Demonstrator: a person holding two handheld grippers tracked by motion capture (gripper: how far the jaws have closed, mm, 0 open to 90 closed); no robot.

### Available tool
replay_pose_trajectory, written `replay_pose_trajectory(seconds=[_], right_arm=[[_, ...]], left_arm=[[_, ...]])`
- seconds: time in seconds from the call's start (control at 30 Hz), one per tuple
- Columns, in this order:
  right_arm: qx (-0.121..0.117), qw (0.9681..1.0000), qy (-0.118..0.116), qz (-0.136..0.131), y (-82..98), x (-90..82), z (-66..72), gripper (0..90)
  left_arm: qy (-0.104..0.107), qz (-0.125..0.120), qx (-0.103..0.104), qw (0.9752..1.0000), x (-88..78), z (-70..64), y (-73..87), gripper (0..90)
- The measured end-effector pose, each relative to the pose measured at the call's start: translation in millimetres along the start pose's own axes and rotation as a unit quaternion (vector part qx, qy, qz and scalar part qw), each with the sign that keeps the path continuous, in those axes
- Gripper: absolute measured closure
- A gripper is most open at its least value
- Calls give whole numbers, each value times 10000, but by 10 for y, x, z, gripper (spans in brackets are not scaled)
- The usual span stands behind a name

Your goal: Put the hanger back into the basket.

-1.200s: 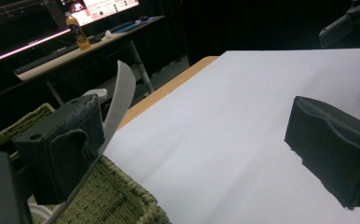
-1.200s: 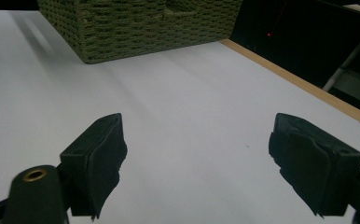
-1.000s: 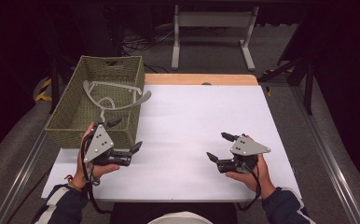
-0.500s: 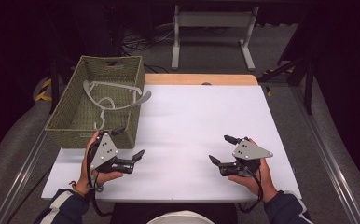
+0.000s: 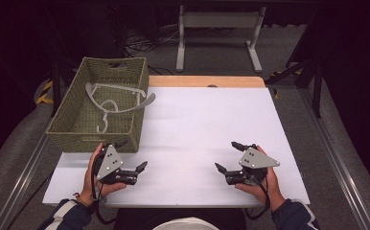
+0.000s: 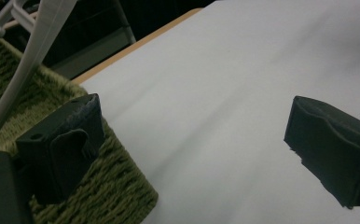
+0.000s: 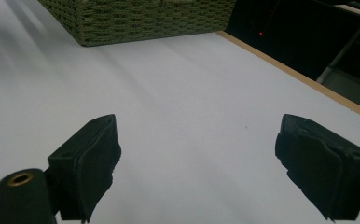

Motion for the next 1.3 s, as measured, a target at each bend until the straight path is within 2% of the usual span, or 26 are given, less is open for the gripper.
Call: replay_pose_trajectory(seconds=[0.1,0.37,0.47,0.53,0.6,0.67,0.73,0.83,1.3], right_arm=[[69,9999,53,-78,18,-6,-19,130],[71,9998,131,-102,27,-8,-19,119],[41,9998,140,-118,17,-20,-13,119],[13,9998,157,-113,13,-19,-9,119],[-10,9998,143,-125,6,-17,-5,119],[-20,9998,149,-133,4,-13,1,119],[-24,9998,152,-113,5,-13,5,119],[-36,9998,151,-110,3,-18,12,119],[-51,9998,169,-108,17,-27,-3,119]], left_arm=[[7,36,-131,9999,-15,28,38,52],[-48,3,-154,9999,-28,38,26,51],[-32,-1,-85,10000,-30,25,11,50],[-12,-13,-136,9999,-23,15,14,50],[-24,-4,-70,10000,-21,24,20,50],[5,1,-131,9999,-24,23,24,50],[-11,-2,-74,10000,-19,25,26,49],[0,-19,-128,9999,-19,17,17,49],[17,24,-107,9999,7,25,16,47]])
Point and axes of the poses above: each handheld gripper's, and its own axes: x roughly forward along the jaws, y roughly out of its underside, z roughly to its left, the point moved 3 cm from there along x, roughly forward along the jaws, and after that the axes turned 8 degrees about -z, right-handed, at the moved point
